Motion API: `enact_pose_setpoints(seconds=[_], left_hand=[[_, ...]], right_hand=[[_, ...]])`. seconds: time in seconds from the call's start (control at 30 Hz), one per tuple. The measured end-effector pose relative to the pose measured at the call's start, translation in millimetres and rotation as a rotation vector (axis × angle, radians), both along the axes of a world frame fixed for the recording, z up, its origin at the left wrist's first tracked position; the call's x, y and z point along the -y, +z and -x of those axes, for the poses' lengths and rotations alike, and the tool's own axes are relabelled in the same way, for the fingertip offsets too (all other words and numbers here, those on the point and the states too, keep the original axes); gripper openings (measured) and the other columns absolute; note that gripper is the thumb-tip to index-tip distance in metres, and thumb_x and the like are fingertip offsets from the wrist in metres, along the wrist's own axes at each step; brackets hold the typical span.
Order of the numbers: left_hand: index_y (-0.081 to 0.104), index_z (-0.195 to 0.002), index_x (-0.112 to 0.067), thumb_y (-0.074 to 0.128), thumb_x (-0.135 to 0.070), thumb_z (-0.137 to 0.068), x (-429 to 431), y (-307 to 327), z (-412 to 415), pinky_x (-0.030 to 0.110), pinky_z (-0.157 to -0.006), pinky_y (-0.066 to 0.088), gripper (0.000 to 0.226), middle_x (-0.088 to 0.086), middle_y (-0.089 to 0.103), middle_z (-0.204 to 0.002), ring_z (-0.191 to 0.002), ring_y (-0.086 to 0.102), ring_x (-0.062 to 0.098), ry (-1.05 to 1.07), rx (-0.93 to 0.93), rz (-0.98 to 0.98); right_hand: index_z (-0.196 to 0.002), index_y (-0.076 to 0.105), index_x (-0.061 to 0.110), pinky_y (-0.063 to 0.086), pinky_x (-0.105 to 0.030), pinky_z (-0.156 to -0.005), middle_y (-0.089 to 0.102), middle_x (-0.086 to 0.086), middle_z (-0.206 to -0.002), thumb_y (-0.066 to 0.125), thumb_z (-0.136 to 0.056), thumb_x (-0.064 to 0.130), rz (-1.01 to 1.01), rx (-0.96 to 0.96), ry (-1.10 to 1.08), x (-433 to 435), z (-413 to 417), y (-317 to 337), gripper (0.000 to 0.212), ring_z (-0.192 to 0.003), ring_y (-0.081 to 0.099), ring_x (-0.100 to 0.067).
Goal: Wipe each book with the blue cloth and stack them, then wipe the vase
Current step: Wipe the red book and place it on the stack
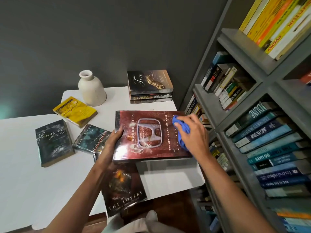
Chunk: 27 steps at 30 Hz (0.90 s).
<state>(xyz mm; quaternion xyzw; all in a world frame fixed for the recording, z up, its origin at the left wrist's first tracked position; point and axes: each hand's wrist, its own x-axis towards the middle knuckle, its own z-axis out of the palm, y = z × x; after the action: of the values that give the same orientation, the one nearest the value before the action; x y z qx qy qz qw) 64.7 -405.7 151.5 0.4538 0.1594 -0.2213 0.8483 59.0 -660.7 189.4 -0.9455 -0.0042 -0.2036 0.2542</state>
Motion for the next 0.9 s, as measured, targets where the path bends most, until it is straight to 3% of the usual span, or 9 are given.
enact_pose_setpoints(seconds=[0.1, 0.23, 0.33, 0.43, 0.53, 0.63, 0.77, 0.9], left_hand=[[0.056, -0.128, -0.006, 0.054, -0.036, -0.095, 6.6, -0.8, -0.5, 0.045, -0.078, 0.059, 0.045, 0.016, 0.071, -0.107, -0.083, 0.072, 0.029, -0.008, -0.009, 0.009], [0.054, -0.136, -0.017, 0.062, -0.047, -0.088, -2.1, 1.2, -8.0, 0.047, -0.091, 0.054, 0.057, 0.014, 0.061, -0.132, -0.114, 0.063, 0.033, -0.011, 0.022, -0.062], [0.054, -0.136, -0.023, 0.071, -0.057, -0.078, -10.9, -5.4, -9.7, 0.053, -0.104, 0.043, 0.07, 0.01, 0.054, -0.141, -0.126, 0.054, 0.033, 0.01, 0.005, -0.086], [0.058, -0.132, -0.019, 0.071, -0.052, -0.081, -6.5, -5.5, -4.0, 0.053, -0.098, 0.048, 0.063, 0.015, 0.06, -0.134, -0.118, 0.06, 0.037, -0.007, 0.001, -0.087], [0.059, -0.127, -0.01, 0.058, -0.039, -0.09, 4.9, -2.1, -2.3, 0.043, -0.079, 0.06, 0.046, 0.017, 0.069, -0.118, -0.096, 0.071, 0.032, -0.044, 0.065, -0.07], [0.054, -0.132, -0.007, 0.058, -0.038, -0.089, 9.1, 4.0, -4.0, 0.049, -0.085, 0.057, 0.053, 0.022, 0.065, -0.124, -0.093, 0.071, 0.033, -0.064, 0.095, -0.064], [0.049, -0.136, -0.003, 0.059, -0.034, -0.088, 6.2, 0.2, -5.3, 0.043, -0.077, 0.06, 0.058, 0.021, 0.066, -0.117, -0.083, 0.073, 0.028, -0.034, 0.099, -0.028], [0.049, -0.137, -0.008, 0.081, -0.049, -0.069, 6.8, 0.5, -6.5, 0.051, -0.086, 0.056, 0.086, 0.022, 0.062, -0.127, -0.094, 0.07, 0.033, -0.018, 0.126, -0.031]], right_hand=[[-0.109, 0.07, 0.015, 0.055, -0.032, -0.066, 0.056, 0.001, -0.094, 0.071, -0.086, 0.027, 0.013, 0.049, -0.045, -17.2, -22.1, 7.8, 0.027, -0.077, 0.06, -0.017], [-0.11, 0.07, 0.014, 0.05, -0.02, -0.07, 0.057, 0.002, -0.093, 0.074, -0.082, 0.026, 0.006, 0.025, 0.144, -40.5, 3.7, 1.0, 0.031, -0.075, 0.058, -0.012], [-0.108, 0.07, 0.016, 0.055, -0.026, -0.063, 0.057, 0.003, -0.093, 0.071, -0.084, 0.027, 0.017, 0.019, 0.083, -15.5, 17.9, -6.9, 0.027, -0.072, 0.057, -0.012], [-0.106, 0.071, 0.013, 0.054, -0.034, -0.06, 0.058, 0.0, -0.092, 0.071, -0.085, 0.024, -0.046, 0.083, -0.168, 3.6, -6.0, -1.2, 0.024, -0.071, 0.058, -0.016], [-0.106, 0.071, 0.012, 0.051, -0.028, -0.061, 0.06, -0.001, -0.091, 0.075, -0.081, 0.024, -0.011, 0.119, -0.126, -26.6, -21.7, 8.9, 0.028, -0.071, 0.055, -0.014], [-0.109, 0.071, 0.015, 0.05, -0.023, -0.064, 0.059, 0.002, -0.09, 0.073, -0.083, 0.028, 0.04, 0.08, 0.036, -40.2, -15.4, 9.1, 0.029, -0.072, 0.056, -0.012], [-0.11, 0.071, 0.017, 0.056, -0.035, -0.063, 0.059, 0.0, -0.095, 0.072, -0.084, 0.029, 0.002, 0.078, -0.169, 2.2, -21.2, 8.0, 0.029, -0.072, 0.053, -0.013], [-0.108, 0.071, 0.017, 0.051, -0.027, -0.062, 0.059, 0.001, -0.094, 0.074, -0.082, 0.026, 0.025, 0.114, -0.075, -19.7, -7.1, 6.9, 0.028, -0.073, 0.055, -0.013]])
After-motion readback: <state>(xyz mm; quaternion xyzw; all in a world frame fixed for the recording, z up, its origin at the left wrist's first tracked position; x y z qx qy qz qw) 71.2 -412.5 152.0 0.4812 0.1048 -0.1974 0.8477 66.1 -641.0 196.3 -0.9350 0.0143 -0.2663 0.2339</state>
